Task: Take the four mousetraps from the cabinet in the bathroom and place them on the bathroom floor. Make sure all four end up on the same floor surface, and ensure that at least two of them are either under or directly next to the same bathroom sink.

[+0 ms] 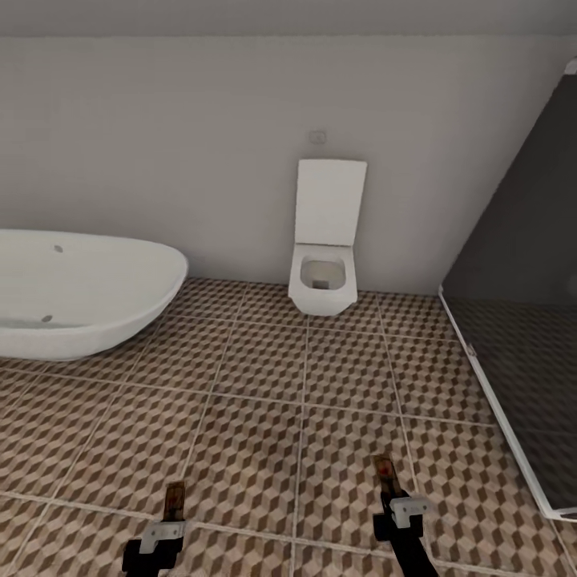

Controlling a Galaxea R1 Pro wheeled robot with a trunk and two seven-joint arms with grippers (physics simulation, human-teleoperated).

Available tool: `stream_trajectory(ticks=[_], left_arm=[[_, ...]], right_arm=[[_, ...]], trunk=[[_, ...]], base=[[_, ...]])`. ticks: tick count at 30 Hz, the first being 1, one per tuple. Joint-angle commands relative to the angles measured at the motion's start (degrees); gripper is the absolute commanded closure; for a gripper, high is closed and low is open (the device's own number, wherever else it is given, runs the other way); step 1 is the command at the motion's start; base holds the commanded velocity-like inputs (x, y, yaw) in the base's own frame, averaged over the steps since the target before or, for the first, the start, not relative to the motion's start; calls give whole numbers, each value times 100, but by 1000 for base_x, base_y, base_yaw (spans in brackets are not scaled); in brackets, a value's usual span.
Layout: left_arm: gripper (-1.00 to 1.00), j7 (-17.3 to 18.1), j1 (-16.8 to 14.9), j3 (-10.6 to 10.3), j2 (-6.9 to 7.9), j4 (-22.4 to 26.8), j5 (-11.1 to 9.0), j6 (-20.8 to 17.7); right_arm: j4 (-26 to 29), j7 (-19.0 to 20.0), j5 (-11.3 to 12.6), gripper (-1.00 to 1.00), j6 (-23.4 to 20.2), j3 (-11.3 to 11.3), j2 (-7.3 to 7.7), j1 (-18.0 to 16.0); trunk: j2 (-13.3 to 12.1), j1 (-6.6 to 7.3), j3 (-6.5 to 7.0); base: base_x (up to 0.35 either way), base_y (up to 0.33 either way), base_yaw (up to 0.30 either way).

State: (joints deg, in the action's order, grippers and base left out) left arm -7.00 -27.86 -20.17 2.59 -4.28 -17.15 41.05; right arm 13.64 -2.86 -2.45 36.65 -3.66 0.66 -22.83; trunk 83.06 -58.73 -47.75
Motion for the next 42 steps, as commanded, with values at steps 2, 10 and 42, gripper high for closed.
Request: stream_trajectory(ticks=[2, 10, 42], left_arm=[[100, -29, -9, -49, -4, -20, -8, 26], [100, -29, -9, -49, -4, -20, -8, 26], [100, -29, -9, -49, -4, -20, -8, 26]], right_arm=[[-2, -30, -2, 100, 11, -37, 5, -2], [-2, -30, -2, 100, 11, -37, 5, -2], [-2, -30, -5, 100, 12, -37, 7, -2]], trunk=[[2, 0, -10], [2, 0, -35], [2, 0, -134]], base=[[0, 0, 279], [0, 0, 279], [0, 0, 279]])
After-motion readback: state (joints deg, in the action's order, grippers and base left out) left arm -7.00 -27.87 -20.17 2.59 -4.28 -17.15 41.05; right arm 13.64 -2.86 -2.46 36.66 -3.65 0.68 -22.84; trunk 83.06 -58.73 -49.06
